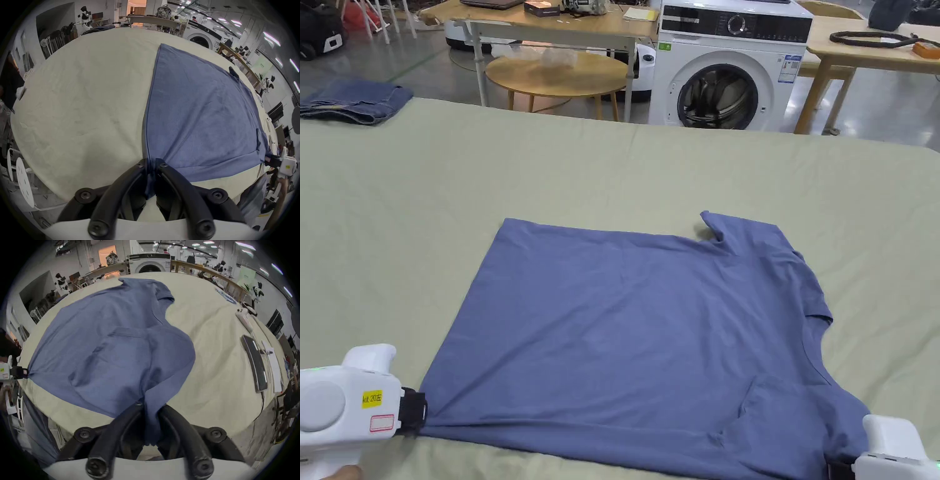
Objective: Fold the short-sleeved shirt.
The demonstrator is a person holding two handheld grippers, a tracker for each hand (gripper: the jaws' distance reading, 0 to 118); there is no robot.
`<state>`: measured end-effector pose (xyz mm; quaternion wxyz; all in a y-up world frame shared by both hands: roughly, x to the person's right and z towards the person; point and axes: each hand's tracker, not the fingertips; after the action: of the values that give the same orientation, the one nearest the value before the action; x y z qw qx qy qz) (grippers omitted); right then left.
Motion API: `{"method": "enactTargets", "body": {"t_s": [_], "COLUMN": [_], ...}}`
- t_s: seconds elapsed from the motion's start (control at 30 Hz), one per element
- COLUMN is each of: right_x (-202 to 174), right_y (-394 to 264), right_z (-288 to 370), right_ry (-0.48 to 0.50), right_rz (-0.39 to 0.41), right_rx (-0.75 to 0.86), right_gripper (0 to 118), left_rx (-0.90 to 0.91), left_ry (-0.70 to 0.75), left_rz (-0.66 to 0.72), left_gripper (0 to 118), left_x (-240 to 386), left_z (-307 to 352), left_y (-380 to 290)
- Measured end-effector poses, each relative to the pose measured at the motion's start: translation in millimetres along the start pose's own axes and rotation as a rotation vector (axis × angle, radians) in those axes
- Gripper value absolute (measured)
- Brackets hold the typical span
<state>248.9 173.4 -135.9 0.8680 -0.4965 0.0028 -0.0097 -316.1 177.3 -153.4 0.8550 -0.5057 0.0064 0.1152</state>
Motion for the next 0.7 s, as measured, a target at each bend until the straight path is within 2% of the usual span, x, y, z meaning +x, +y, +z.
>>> {"method": "enactTargets", "body": {"t_s": [0.33, 0.7], "right_x": [8.2, 7.2], "right_y": [75.2, 169.4], "right_z": [36.2, -31.7], "right_ry": [0.03, 0.054], "right_rz": [-0.036, -0.103], "right_rx": [0.151, 0.153], "right_gripper": [7, 7], "left_rx": [0.111, 0.126], "left_ry": [-0.07, -0.056], "left_rz": [0.018, -0.021], "left_gripper": [3, 3], "left_x": [7.5, 25.9], "left_z": [15.4, -41.5], "left_y": [67.8, 180.3]}}
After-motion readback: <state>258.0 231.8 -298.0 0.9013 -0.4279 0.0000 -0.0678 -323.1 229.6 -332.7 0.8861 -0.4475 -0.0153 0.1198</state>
